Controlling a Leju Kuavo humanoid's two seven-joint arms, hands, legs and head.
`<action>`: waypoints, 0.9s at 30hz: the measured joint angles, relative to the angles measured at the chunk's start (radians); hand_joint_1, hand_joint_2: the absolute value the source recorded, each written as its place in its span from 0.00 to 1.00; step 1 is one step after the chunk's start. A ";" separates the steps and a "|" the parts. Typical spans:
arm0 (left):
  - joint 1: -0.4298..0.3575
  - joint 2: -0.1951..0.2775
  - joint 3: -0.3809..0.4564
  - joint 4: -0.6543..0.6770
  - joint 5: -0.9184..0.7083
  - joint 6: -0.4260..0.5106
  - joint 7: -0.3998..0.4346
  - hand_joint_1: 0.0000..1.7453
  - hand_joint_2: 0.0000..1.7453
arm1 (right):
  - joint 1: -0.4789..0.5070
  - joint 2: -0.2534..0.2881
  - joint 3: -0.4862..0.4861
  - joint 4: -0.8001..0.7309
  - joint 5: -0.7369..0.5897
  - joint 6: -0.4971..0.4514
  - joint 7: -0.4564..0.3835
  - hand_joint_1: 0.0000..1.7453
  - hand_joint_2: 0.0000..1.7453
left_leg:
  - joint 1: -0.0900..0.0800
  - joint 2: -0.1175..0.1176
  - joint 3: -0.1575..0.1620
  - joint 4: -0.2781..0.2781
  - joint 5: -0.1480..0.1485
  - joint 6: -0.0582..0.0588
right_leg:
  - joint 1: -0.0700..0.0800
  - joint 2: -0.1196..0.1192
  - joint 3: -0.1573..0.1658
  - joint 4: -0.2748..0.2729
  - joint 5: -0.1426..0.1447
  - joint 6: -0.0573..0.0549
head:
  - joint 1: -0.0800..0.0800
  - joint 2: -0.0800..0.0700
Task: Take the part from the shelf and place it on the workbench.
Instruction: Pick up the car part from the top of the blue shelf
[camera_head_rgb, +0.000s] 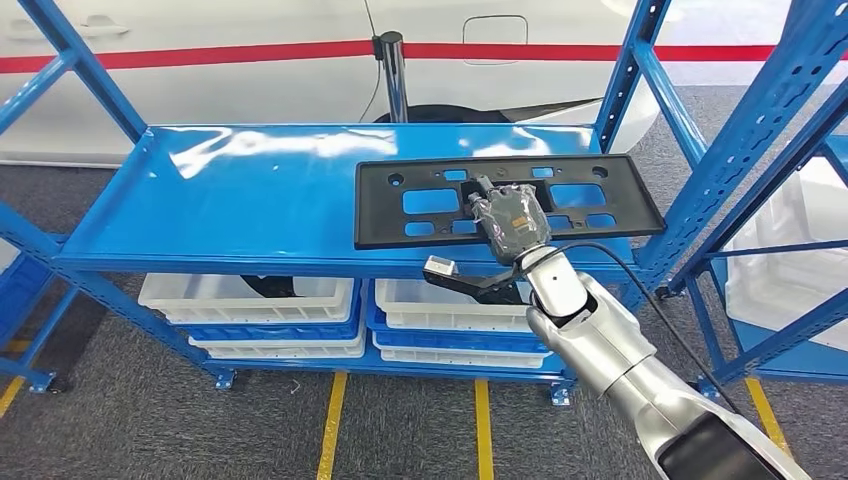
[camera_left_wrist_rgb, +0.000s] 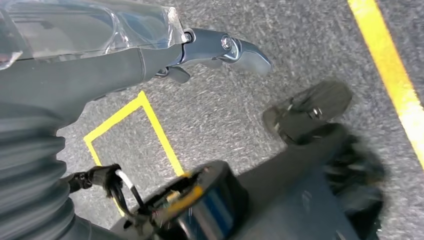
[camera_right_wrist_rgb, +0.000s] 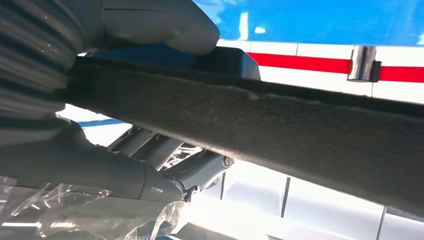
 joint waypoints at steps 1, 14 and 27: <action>0.000 0.000 0.000 0.000 -0.001 0.001 0.000 0.00 1.00 | 0.002 0.000 0.001 0.000 0.001 0.000 0.001 1.00 1.00 | 0.001 0.000 -0.019 0.064 -0.026 -0.003 | 0.000 -0.001 -0.008 0.000 0.006 -0.001 | 0.000 0.000; -0.003 -0.001 0.000 0.000 -0.005 -0.002 0.013 0.00 1.00 | 0.010 -0.005 0.009 0.000 0.009 0.001 0.011 1.00 1.00 | -0.013 0.003 0.185 -0.271 0.112 0.057 | 0.003 -0.005 -0.106 0.139 -0.059 0.053 | 0.000 0.000; -0.003 -0.003 0.000 0.000 -0.007 -0.007 0.013 0.00 1.00 | 0.018 0.001 0.020 0.000 -0.014 0.013 0.006 1.00 1.00 | -0.029 0.002 0.107 -0.235 0.142 0.028 | 0.018 -0.008 0.040 -0.005 -0.023 0.005 | 0.000 0.000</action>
